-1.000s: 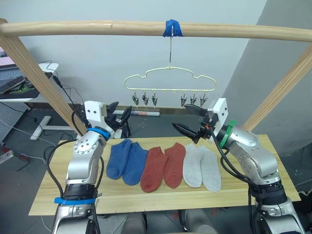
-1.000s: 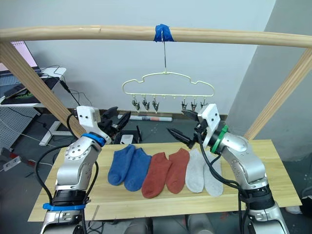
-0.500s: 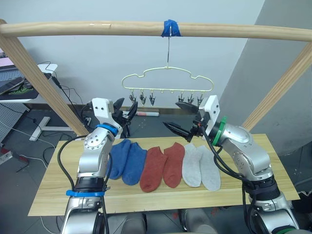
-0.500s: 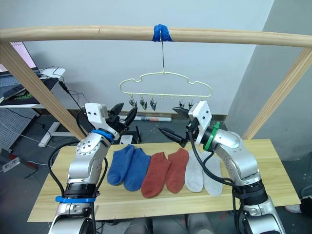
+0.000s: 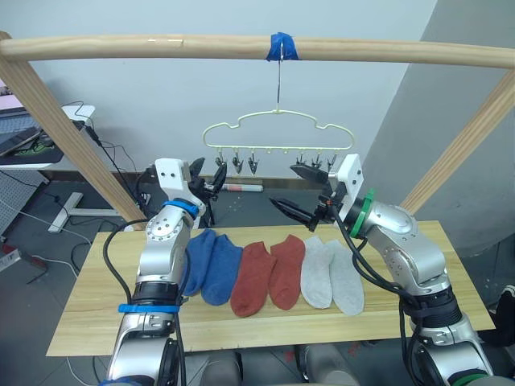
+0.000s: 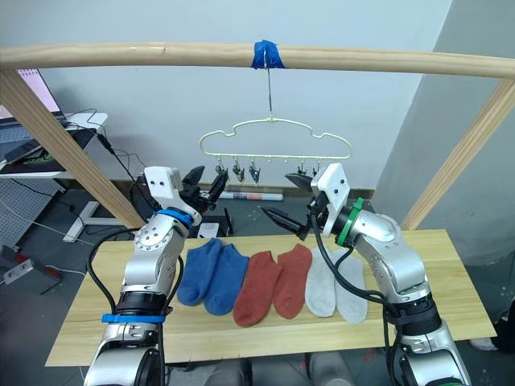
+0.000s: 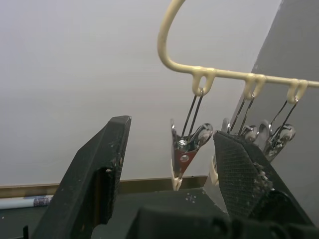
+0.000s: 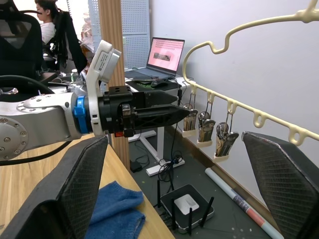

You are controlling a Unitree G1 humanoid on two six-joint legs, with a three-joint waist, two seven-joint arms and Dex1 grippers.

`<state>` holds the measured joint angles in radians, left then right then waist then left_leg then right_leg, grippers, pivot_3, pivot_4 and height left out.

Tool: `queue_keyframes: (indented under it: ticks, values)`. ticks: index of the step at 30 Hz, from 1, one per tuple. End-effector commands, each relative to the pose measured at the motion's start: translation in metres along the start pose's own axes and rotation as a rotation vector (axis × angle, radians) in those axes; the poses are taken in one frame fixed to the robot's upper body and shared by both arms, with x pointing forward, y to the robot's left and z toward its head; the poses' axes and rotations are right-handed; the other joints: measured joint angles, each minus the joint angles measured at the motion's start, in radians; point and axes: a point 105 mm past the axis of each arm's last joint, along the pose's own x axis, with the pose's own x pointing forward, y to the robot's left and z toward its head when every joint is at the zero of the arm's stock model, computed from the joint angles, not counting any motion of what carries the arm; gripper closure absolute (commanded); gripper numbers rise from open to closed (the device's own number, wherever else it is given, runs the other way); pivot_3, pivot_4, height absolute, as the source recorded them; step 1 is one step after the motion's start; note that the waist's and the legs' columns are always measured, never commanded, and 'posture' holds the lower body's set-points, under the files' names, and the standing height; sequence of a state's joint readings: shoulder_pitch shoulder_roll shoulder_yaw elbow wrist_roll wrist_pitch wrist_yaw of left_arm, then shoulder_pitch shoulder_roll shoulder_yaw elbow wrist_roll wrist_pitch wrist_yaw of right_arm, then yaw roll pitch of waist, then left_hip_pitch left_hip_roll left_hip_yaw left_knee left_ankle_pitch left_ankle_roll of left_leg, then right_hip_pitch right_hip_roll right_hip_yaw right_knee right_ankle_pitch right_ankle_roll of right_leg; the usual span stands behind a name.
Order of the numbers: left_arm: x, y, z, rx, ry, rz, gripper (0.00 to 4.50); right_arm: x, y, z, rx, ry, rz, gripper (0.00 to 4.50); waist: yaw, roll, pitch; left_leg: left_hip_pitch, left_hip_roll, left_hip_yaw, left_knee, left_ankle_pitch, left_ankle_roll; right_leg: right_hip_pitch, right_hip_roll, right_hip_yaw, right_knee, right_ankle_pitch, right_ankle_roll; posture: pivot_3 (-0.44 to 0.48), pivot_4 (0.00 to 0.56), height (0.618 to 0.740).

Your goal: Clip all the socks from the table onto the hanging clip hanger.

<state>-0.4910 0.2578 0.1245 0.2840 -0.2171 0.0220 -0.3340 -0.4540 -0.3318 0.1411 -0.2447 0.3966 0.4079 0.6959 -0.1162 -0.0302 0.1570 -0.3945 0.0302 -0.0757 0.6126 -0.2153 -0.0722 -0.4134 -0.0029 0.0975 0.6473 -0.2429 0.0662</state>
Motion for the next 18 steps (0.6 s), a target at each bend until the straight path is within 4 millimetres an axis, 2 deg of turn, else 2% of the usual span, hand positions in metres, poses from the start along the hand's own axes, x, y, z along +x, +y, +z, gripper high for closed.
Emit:
queue_keyframes:
  ticks: [1, 18]
  values:
    - [0.005, 0.0, 0.014, 0.02, -0.059, 0.009, 1.57, 0.001, 0.003, 0.023, -0.054, -0.058, 0.015, 0.0, -0.001, 0.0, 0.0, 0.0, 0.0, 0.0, 0.0, 0.0, 0.0, 0.0, 0.0, 0.0, 0.0, 0.0, 0.0, -0.147, 0.134, 0.74]
    - [0.018, 0.005, 0.018, 0.047, -0.085, 0.042, 1.57, 0.003, 0.006, 0.028, -0.06, -0.058, 0.028, 0.0, -0.012, 0.0, 0.0, 0.0, 0.0, 0.0, 0.0, 0.0, 0.0, 0.0, 0.0, 0.0, 0.0, 0.0, 0.0, -0.152, 0.139, 0.74]
